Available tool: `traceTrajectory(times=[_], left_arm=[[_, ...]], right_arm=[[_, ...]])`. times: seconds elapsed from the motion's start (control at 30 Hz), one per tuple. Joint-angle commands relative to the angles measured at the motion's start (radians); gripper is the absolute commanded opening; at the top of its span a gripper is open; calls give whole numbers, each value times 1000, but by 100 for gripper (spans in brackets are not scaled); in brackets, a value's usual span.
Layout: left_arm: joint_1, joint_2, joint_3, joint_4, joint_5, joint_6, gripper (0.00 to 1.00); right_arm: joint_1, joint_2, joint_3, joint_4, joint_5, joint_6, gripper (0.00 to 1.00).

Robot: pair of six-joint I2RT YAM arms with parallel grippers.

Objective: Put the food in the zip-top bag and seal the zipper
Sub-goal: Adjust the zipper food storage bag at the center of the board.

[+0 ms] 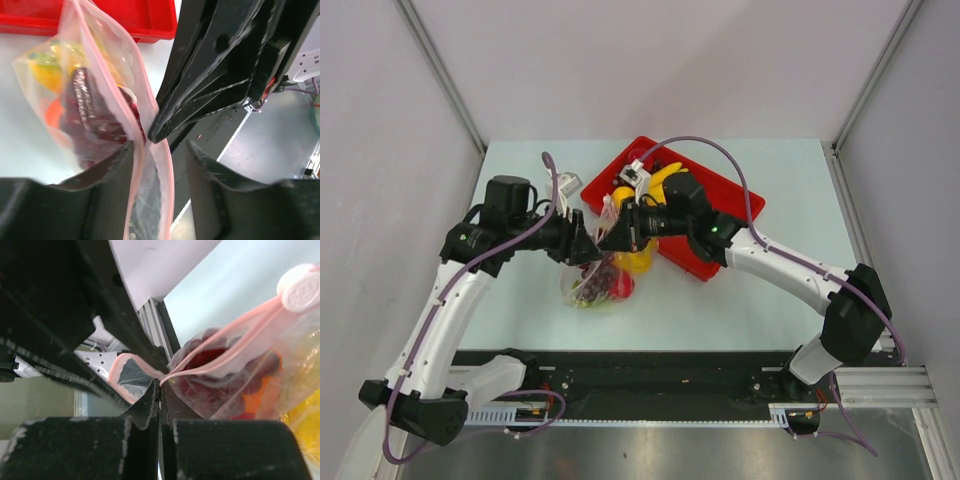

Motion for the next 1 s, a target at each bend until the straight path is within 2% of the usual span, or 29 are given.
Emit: traceTrajectory(times=[0.0,0.2,0.33,0.43,0.6,0.67,0.7,0.77,0.8,0.87,0.9,0.97], left_arm=[[-8,-33,-21,52,-14,-3,52],[-31,-18,-33,73,-129,20,54],[-81,-15,-32,80,-255,48,45],[-92,-11,-29,75,-322,69,25],[-94,8,-4,41,-353,135,0],[-94,7,8,24,-372,172,0],[-94,2,13,18,-382,187,0],[-94,-24,22,11,-392,254,0],[-94,-39,23,10,-393,273,0],[-94,-59,30,9,-378,328,0],[-94,-79,31,9,-372,342,0],[-94,-96,45,-6,-302,403,0]], right_arm=[[-18,-9,35,135,45,38,0],[-19,8,37,158,45,55,0],[-19,9,37,164,45,64,0],[-18,6,37,167,43,63,0],[-25,6,37,173,28,63,0],[-37,6,37,184,-9,67,9],[-56,3,37,187,-38,70,22],[-85,-11,35,202,-76,75,33],[-115,-15,37,207,-111,79,42],[-154,-38,37,230,-157,72,50],[-183,-46,35,236,-194,35,53],[-206,-70,37,197,-207,-43,64]])
